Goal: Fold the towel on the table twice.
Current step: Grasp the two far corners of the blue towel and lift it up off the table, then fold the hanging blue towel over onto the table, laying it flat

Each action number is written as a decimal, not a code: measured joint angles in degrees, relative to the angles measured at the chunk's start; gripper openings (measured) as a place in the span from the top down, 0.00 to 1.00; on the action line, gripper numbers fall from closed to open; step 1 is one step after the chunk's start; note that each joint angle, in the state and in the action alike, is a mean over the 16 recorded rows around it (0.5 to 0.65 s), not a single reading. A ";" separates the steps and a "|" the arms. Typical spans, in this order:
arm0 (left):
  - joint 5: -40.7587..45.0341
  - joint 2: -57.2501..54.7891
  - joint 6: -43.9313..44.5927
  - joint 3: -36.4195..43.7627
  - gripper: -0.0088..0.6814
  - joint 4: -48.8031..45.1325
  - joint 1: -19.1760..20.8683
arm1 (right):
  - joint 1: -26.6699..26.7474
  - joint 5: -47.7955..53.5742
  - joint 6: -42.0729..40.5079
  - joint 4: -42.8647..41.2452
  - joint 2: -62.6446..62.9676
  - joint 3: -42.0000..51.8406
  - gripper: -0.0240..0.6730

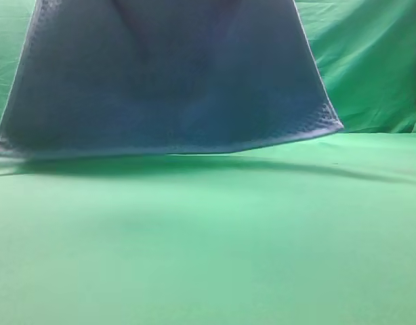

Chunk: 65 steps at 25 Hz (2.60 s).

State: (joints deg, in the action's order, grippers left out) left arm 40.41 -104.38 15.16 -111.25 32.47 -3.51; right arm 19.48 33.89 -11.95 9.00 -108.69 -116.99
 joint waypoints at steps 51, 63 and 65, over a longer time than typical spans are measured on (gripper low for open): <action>-3.78 18.06 15.56 31.78 0.99 8.73 0.00 | -8.30 10.92 -4.83 5.17 22.42 33.03 0.97; -1.49 32.30 15.55 47.98 0.99 10.14 0.00 | -8.30 8.38 -7.87 10.07 37.45 52.02 0.97; -0.91 34.65 15.55 50.44 0.99 10.42 0.00 | -8.30 8.20 -8.15 10.59 39.97 54.90 0.97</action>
State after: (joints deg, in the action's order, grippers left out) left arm 39.50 -69.73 30.72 -60.81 42.89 -3.51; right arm 11.19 42.09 -20.10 19.59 -68.72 -62.09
